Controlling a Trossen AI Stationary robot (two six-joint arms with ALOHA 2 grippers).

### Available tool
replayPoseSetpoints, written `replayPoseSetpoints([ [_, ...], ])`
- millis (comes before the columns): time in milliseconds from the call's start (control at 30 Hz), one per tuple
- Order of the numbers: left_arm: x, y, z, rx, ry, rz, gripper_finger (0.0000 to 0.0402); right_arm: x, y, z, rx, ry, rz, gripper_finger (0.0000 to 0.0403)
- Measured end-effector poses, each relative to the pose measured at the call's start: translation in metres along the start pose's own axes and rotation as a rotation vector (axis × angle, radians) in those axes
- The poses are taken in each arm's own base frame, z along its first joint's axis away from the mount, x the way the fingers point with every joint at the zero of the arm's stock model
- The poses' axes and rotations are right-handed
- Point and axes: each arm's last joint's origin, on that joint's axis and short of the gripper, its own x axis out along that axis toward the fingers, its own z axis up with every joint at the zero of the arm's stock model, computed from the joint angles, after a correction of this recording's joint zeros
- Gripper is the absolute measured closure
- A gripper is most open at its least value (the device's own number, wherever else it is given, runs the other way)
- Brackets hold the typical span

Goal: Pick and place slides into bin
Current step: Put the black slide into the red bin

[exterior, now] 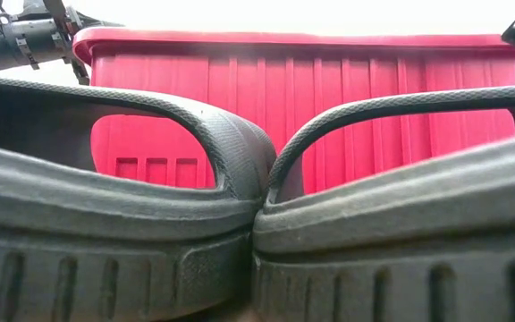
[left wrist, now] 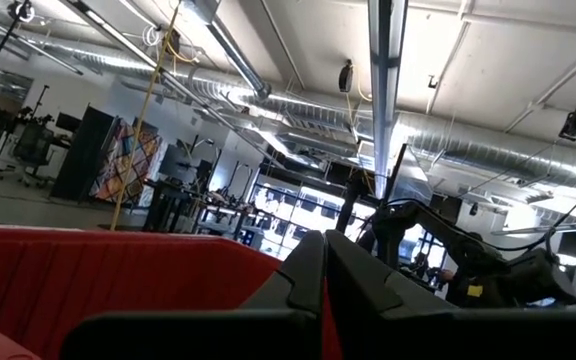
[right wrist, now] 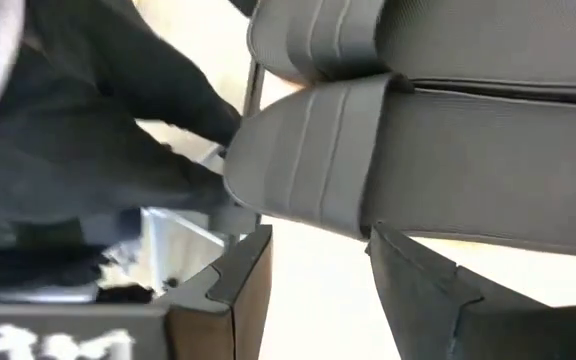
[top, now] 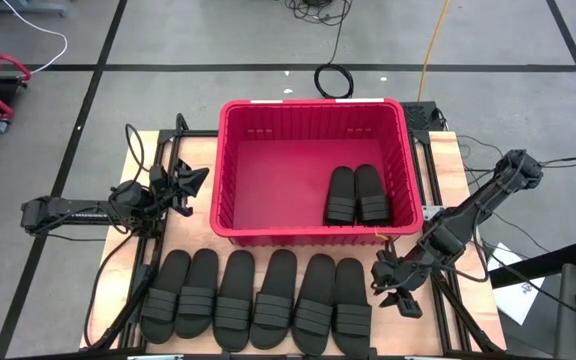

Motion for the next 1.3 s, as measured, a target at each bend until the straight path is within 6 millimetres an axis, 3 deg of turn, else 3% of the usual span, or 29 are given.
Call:
replayPoseSetpoints([
  [233, 0.0, 0.0, 0.0, -0.002, 0.0, 0.0, 0.038, 0.014, -0.012, -0.01, 0.006, -0.013, 0.005, 0.0243],
  [467, 0.0, 0.0, 0.0, -0.002, 0.0, 0.0, 0.038, 0.036, -0.026, -0.019, 0.102, -0.183, 0.158, 0.0243],
  [800, 0.0, 0.0, 0.0, 0.011, 0.0, 0.0, 0.038, 0.039, -0.033, -0.019, 0.132, -0.305, 0.033, 0.0243],
  [1300, 0.0, 0.0, 0.0, 0.006, -0.002, 0.0, 0.038, 0.07, -0.032, -0.021, 0.139, -0.219, 0.084, 0.0243],
])
